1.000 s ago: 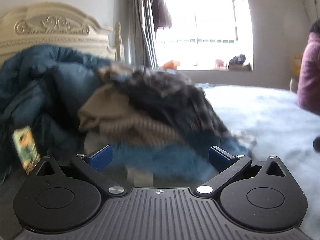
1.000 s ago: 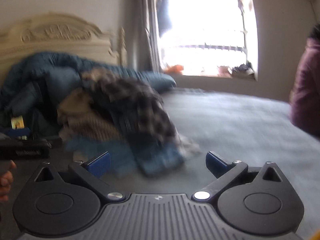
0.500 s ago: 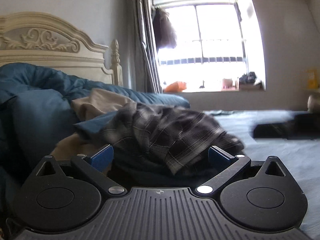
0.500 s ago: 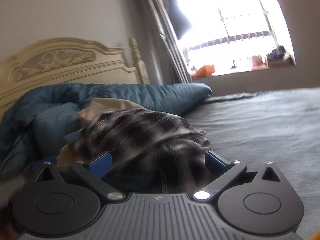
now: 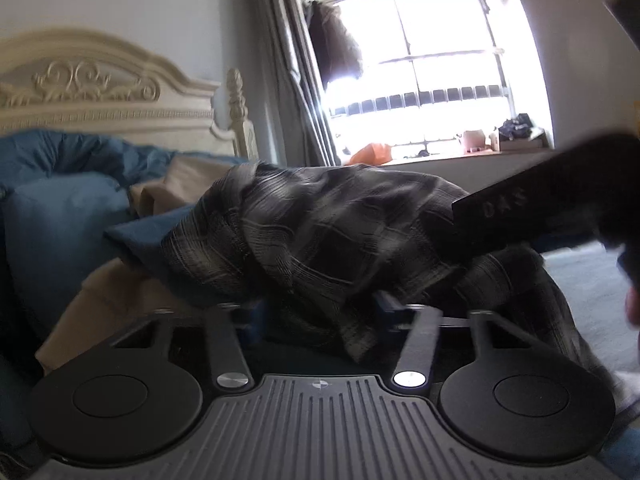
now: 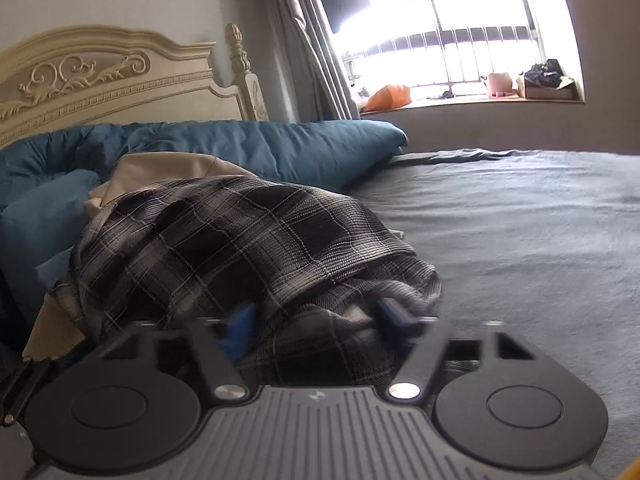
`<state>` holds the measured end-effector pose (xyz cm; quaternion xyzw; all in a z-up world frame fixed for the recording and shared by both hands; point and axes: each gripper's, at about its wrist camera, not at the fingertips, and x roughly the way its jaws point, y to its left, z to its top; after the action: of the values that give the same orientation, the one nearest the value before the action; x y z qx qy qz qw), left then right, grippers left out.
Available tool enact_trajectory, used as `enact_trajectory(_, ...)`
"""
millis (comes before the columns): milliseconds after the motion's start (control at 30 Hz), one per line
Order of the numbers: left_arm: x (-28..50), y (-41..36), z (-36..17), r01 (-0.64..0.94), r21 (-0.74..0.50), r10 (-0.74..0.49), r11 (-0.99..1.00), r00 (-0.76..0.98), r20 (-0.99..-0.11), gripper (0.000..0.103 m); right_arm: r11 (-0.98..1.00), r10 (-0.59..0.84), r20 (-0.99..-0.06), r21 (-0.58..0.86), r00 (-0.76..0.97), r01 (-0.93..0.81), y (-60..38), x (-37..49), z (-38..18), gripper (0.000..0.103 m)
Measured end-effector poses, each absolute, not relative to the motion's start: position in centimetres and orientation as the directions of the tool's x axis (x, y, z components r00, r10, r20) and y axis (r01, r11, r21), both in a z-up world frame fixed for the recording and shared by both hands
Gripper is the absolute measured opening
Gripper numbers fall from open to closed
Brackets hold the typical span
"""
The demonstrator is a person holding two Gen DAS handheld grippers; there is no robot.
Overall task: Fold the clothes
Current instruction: 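Grasp the plaid shirt on the pile with the left and right grippers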
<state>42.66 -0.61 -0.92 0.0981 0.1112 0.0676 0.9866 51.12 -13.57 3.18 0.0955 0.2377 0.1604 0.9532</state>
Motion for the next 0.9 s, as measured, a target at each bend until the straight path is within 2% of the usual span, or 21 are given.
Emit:
enact_trajectory(33, 42.3, -1.0, -0.9, -0.103, 0.216, 0.148, 0.971, 0.967, -0.207, 0.028, 0.931, 0.351, -0.418, 0.254, 0.838, -0.263, -13.6, 50.7, 3.4, 0.036)
enact_trajectory(67, 42.2, -1.4, -0.7, -0.087, 0.220, 0.135, 0.972, 0.967, -0.214, 0.024, 0.931, 0.351, -0.414, 0.250, 0.840, -0.266, -13.6, 50.3, 3.6, 0.029)
enact_trajectory(133, 42.0, -1.9, -0.3, -0.056, 0.223, 0.109, 0.973, 0.967, -0.232, 0.008, 0.933, 0.348, -0.414, 0.245, 0.841, -0.265, -13.7, 49.5, 4.1, 0.009)
enact_trajectory(267, 40.2, -2.0, 0.7, 0.016, 0.208, 0.041, 0.978, 0.962, -0.269, 0.000, 0.924, 0.364, -0.415, 0.274, 0.834, -0.267, -14.7, 47.7, 5.3, 0.006)
enact_trajectory(467, 35.0, -3.4, 1.3, 0.131, 0.240, -0.060, 0.962, 0.958, -0.281, 0.000, 0.905, 0.414, -0.429, 0.290, 0.803, -0.312, -16.7, 41.8, 6.8, 0.006)
enact_trajectory(667, 27.3, -4.5, 0.9, 0.235, 0.210, -0.170, 0.949, 0.943, -0.288, 0.000, 0.870, 0.480, -0.431, 0.346, 0.764, -0.351, -19.1, 32.4, 7.3, 0.006)
enact_trajectory(900, 15.4, -6.5, -0.1, 0.408, 0.159, -0.357, 0.899, 0.893, -0.275, 0.000, 0.800, 0.579, -0.416, 0.455, 0.701, -0.391, -22.0, 18.1, 5.6, 0.006)
